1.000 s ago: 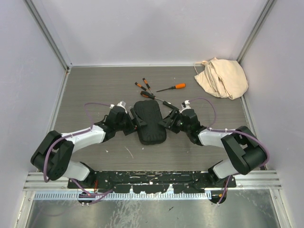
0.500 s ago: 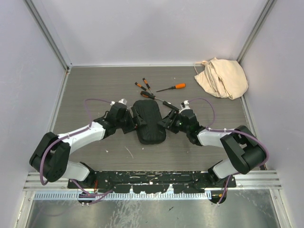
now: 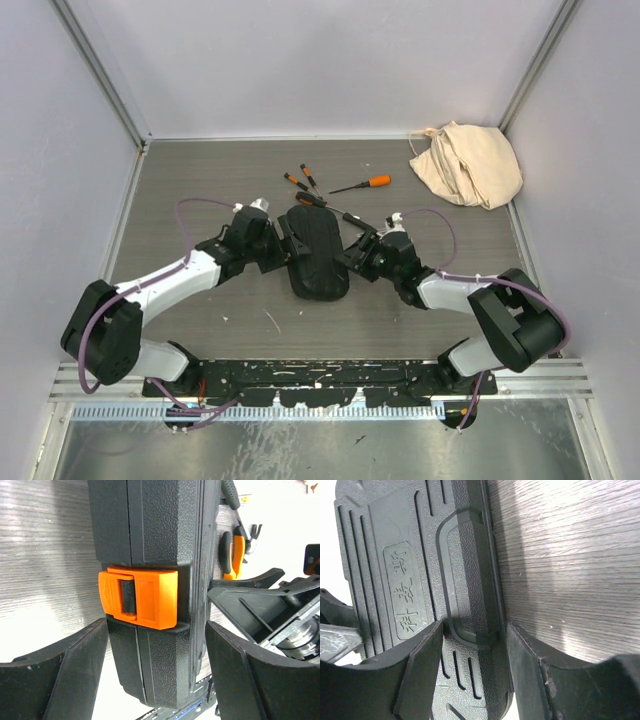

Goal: Sort the tools into containers
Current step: Adjust the storage box at the center of the board.

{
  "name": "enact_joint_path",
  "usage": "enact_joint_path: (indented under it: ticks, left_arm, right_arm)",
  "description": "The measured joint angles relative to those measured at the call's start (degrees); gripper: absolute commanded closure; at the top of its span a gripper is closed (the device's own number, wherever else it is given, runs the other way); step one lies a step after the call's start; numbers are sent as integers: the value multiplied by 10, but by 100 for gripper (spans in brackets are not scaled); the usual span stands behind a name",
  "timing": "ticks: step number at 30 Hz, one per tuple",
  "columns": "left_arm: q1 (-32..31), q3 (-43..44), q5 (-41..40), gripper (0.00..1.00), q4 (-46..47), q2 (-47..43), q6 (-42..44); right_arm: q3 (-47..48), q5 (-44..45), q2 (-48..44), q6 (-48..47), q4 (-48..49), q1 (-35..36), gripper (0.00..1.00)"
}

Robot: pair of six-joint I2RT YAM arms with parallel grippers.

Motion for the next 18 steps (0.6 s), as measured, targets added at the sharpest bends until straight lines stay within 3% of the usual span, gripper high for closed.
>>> enact_joint_path:
  ticks: [10, 18]
  left_arm:
    - [-9, 46, 7, 23, 26, -3, 0]
    - [-60, 79, 80, 23, 126, -2, -21]
  right_arm:
    - [0, 44, -29, -21, -58, 1, 43]
    - [-4, -8, -22, -43, -125, 45, 43]
